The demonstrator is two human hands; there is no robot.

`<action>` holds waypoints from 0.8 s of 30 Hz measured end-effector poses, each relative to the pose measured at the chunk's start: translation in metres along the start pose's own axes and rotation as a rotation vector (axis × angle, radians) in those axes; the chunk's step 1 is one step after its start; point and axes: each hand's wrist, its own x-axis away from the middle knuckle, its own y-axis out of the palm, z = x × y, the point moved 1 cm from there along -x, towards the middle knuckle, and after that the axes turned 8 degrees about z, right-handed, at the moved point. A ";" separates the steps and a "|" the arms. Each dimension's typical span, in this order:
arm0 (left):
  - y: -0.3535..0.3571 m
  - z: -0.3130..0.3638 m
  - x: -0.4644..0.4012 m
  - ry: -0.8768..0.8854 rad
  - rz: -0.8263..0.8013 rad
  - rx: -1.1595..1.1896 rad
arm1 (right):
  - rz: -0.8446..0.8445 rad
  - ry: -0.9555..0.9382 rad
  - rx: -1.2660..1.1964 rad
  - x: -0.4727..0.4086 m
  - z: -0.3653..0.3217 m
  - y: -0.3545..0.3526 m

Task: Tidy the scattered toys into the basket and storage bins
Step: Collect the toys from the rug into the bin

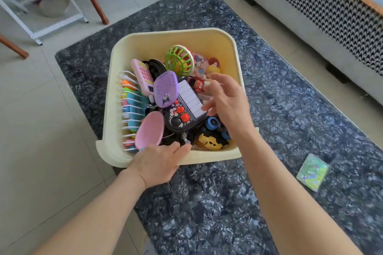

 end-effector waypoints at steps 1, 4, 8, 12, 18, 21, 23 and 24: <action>-0.001 0.000 0.000 0.001 0.009 0.003 | 0.057 -0.021 -0.012 0.002 0.003 -0.009; -0.001 -0.001 0.000 0.008 0.049 0.026 | 0.262 -0.063 0.002 0.009 0.020 -0.042; 0.000 -0.002 0.000 0.017 0.079 0.052 | 0.485 0.021 0.165 0.022 0.072 -0.098; 0.002 -0.001 -0.002 0.029 0.099 0.084 | 0.624 0.236 0.372 0.045 0.132 -0.149; -0.001 -0.001 -0.002 0.023 0.132 0.086 | 0.836 0.607 0.493 0.088 0.199 -0.195; -0.003 0.004 -0.005 0.043 0.143 0.104 | 0.756 0.643 0.564 0.089 0.210 -0.200; -0.004 0.007 -0.006 0.048 0.144 0.110 | 0.698 0.662 0.627 0.081 0.208 -0.198; -0.003 0.007 -0.006 0.051 0.143 0.109 | 0.690 0.683 0.648 0.077 0.208 -0.196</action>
